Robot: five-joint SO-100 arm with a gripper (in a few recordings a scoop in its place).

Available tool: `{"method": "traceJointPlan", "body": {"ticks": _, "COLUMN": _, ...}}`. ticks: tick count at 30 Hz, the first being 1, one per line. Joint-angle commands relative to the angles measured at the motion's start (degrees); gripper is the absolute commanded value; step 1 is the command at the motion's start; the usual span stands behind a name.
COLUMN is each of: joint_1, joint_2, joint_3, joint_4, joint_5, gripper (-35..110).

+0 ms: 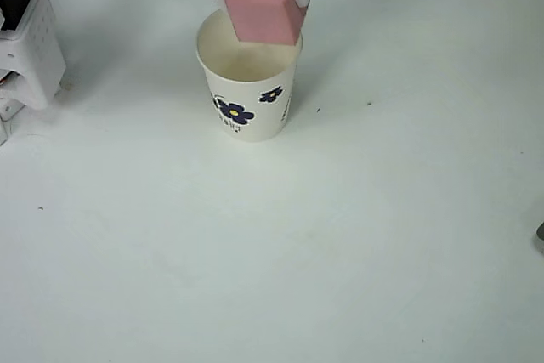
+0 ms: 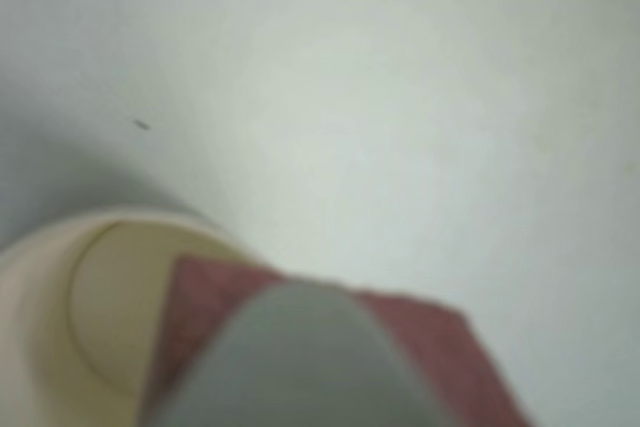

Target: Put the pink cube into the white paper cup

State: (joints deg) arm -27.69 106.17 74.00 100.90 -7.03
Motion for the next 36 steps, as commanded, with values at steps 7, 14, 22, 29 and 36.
{"method": "traceJointPlan", "body": {"ticks": 7, "joint_1": -7.1, "joint_2": 9.3, "joint_3": 7.7, "joint_4": 0.6, "joint_5": 6.1, "gripper": 13}}
{"method": "traceJointPlan", "body": {"ticks": 14, "joint_1": -9.4, "joint_2": 10.5, "joint_3": 11.8, "joint_4": 0.6, "joint_5": 8.4, "gripper": 13}}
{"method": "traceJointPlan", "body": {"ticks": 22, "joint_1": -9.7, "joint_2": 10.4, "joint_3": 14.2, "joint_4": 0.5, "joint_5": 8.7, "gripper": 13}}
{"method": "traceJointPlan", "body": {"ticks": 29, "joint_1": -9.1, "joint_2": 10.2, "joint_3": 14.7, "joint_4": 0.0, "joint_5": 8.7, "gripper": 13}}
{"method": "traceJointPlan", "body": {"ticks": 36, "joint_1": -8.5, "joint_2": 10.2, "joint_3": 15.2, "joint_4": -2.0, "joint_5": 7.8, "gripper": 13}}
